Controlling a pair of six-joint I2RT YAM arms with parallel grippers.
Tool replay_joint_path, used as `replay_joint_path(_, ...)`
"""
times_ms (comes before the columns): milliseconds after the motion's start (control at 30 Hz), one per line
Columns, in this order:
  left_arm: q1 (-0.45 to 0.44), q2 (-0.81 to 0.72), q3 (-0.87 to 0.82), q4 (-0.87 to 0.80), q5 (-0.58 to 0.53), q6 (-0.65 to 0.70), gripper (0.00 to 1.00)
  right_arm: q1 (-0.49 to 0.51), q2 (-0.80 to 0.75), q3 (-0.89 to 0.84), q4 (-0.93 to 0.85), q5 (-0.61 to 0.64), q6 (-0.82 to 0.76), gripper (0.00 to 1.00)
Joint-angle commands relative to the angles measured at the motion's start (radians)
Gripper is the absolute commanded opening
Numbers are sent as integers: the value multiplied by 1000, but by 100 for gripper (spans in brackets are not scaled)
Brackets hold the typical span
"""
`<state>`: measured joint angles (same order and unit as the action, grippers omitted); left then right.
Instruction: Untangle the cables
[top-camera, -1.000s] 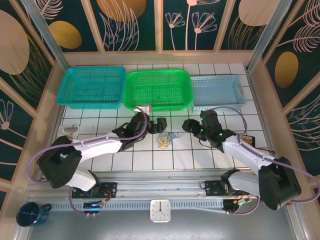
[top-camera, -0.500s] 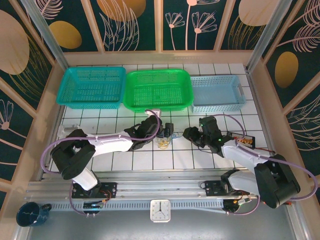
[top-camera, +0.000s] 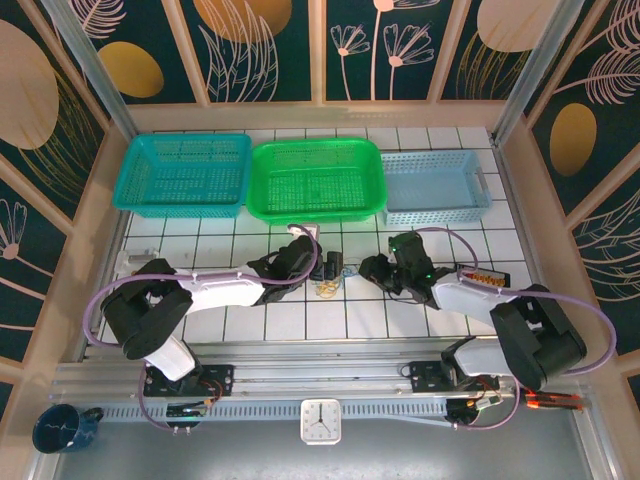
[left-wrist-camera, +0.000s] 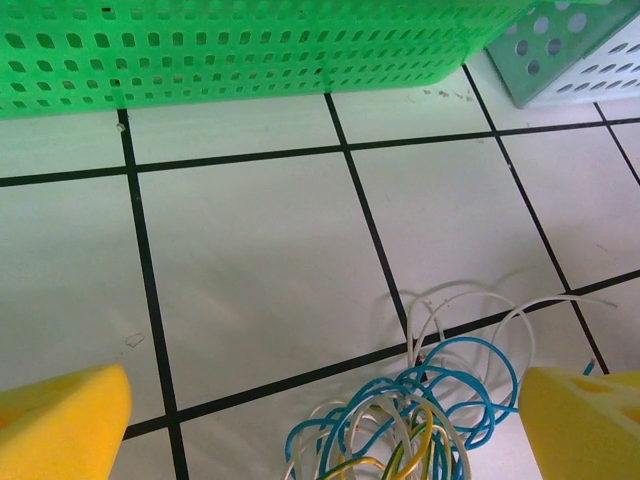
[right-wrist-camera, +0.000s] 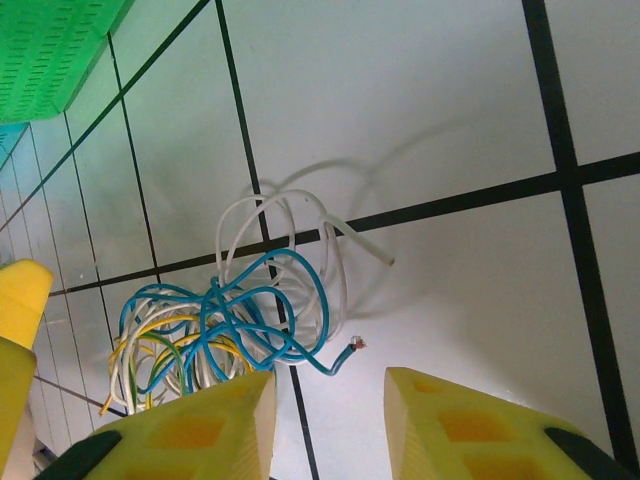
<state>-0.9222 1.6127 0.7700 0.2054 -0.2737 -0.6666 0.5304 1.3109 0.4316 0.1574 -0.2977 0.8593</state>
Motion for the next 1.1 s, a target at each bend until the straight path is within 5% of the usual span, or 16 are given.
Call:
replay_joint_path(0,0,-22,-15,15,-8,-9,99,6,15,27,42,-2,14,32)
replay_joint_path(267,-1,-10,-14,24,-4,-4,99,6,35,37,45,6,10,20)
replay_joint_path(433,0,2,-15,31,0,0,99,9,39,52,46,5,3,0)
replay_joint_path(1067,0,-113,-187,88,-80,8,99,130,194,292,83,-40,-28,0)
